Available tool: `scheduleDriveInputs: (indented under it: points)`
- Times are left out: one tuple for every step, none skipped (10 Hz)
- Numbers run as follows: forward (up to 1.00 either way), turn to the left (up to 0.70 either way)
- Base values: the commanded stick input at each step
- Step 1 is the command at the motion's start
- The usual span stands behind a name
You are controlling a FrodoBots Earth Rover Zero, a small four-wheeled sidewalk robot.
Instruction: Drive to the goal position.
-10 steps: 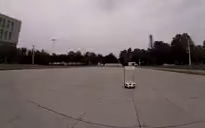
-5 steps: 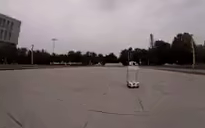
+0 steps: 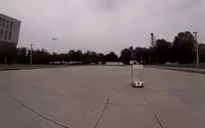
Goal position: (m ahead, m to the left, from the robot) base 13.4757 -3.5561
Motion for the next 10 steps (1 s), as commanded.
scheduleDriveInputs:
  points:
    - [1.0, 0.0]
    - [1.0, 0.0]
    - [1.0, 0.0]
    - [1.0, 0.0]
    - [1.0, 0.0]
    - [1.0, 0.0]
    - [1.0, 0.0]
    - [1.0, 0.0]
    - [1.0, 0.0]
    - [1.0, 0.0]
